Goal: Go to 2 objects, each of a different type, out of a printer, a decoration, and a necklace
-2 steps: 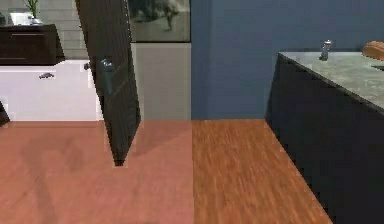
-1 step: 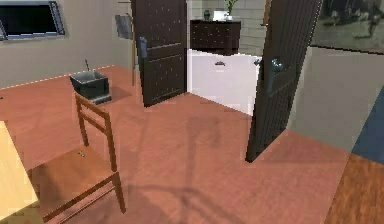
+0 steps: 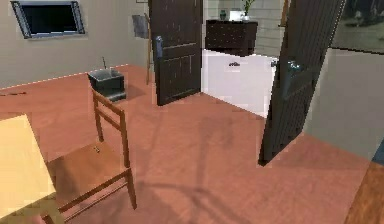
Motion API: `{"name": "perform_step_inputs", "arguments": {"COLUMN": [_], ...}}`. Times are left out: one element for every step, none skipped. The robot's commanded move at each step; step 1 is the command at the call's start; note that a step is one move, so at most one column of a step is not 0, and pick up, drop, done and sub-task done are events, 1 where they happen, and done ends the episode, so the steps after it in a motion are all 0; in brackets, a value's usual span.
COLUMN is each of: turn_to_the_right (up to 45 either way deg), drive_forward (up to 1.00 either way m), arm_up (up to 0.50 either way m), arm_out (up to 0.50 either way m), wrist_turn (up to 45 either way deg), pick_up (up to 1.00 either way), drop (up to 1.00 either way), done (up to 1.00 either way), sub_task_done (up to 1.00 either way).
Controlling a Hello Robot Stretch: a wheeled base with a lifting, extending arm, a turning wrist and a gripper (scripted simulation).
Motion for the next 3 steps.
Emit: {"name": "perform_step_inputs", "arguments": {"turn_to_the_right": [0.0,0.0,24.0], "drive_forward": [1.00,0.85,0.00], "arm_up": [0.00,0.00,0.00], "arm_out": [0.00,0.00,0.00], "wrist_turn": [0.0,0.0,0.0], "pick_up": [0.00,0.00,0.00], "drop": [0.00,0.00,0.00], "done": [0.00,0.00,0.00], "sub_task_done": [0.00,0.00,0.00]}}
